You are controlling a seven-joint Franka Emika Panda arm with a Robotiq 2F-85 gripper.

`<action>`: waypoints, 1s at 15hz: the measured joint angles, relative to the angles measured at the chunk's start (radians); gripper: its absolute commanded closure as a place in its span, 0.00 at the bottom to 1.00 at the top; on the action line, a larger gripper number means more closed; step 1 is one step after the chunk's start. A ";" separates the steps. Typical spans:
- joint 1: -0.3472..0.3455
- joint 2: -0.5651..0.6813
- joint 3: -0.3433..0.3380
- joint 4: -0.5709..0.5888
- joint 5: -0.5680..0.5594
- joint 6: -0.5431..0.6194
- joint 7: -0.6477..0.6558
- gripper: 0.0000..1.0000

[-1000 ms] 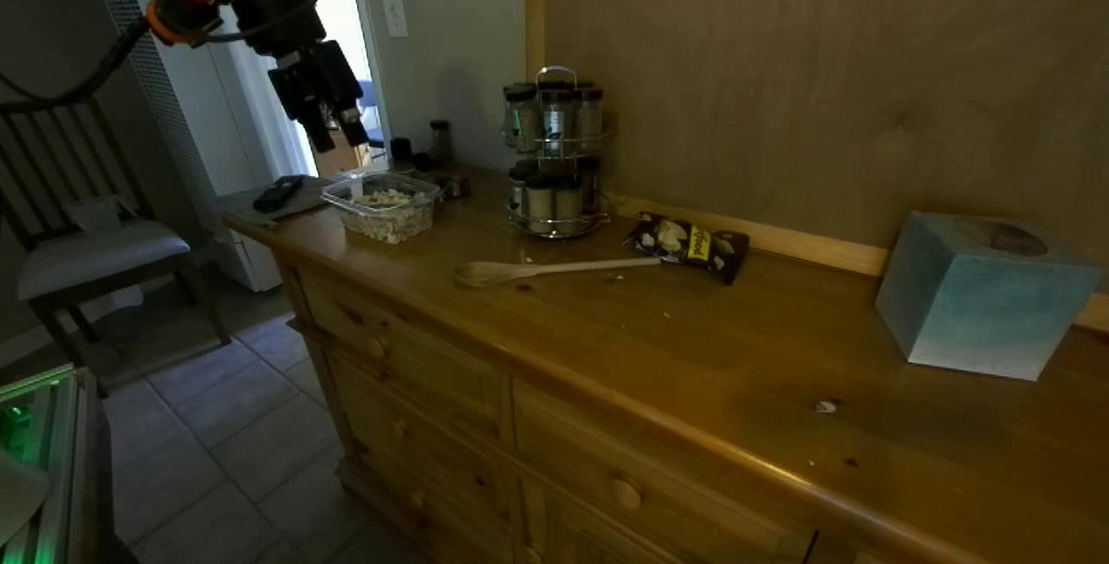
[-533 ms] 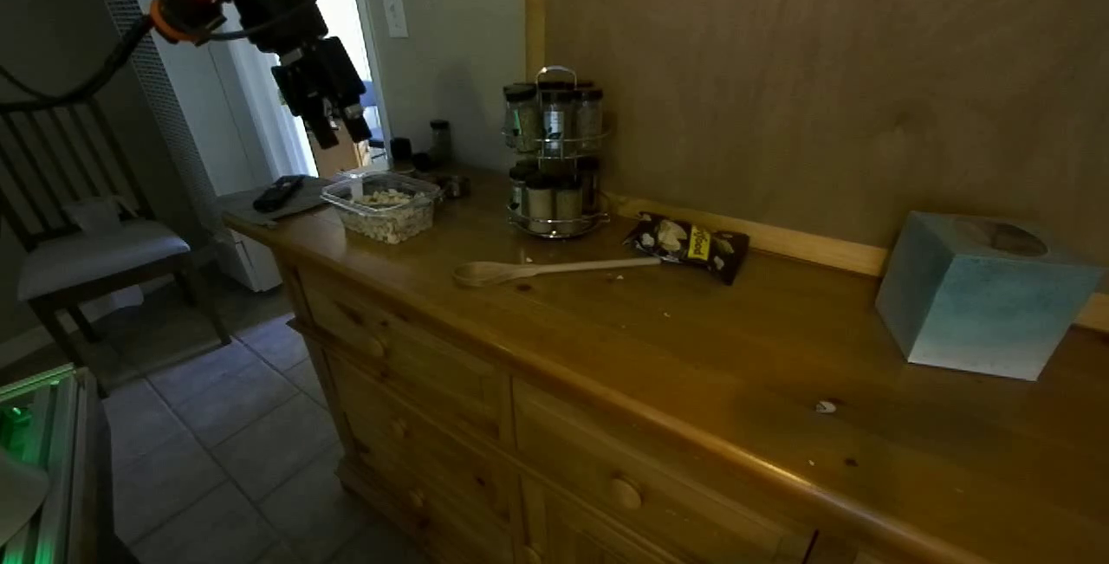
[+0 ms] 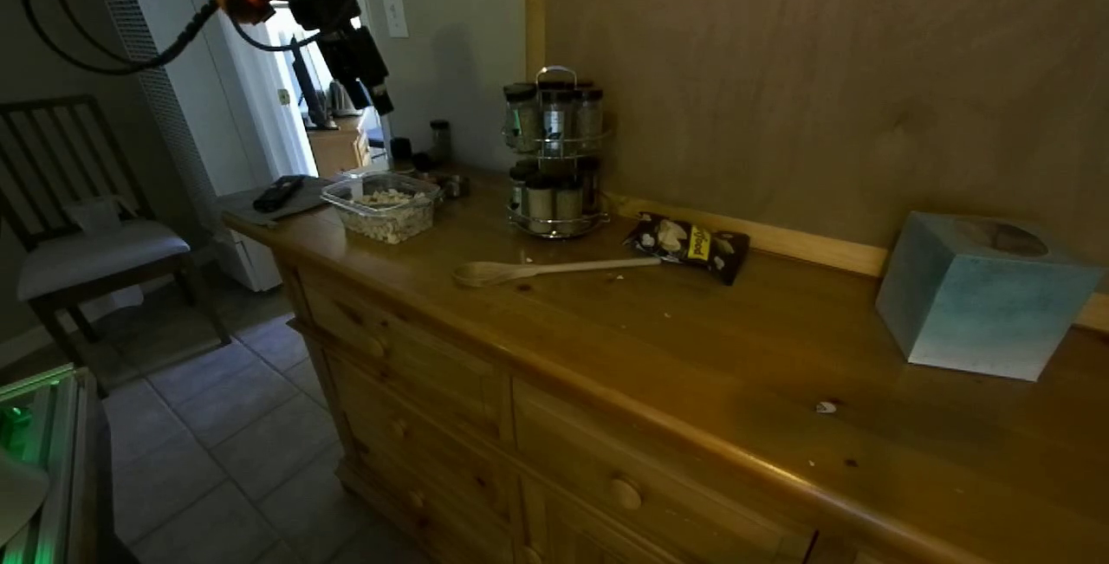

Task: Move the white bottle forward, then put it upright

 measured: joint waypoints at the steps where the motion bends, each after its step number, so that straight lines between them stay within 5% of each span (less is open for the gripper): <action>1: 0.000 0.035 0.009 0.023 -0.001 0.012 0.064 0.00; 8: 0.020 0.287 0.016 0.185 -0.132 0.132 0.479 0.00; 15: 0.039 0.346 0.010 0.245 -0.152 0.133 0.503 0.00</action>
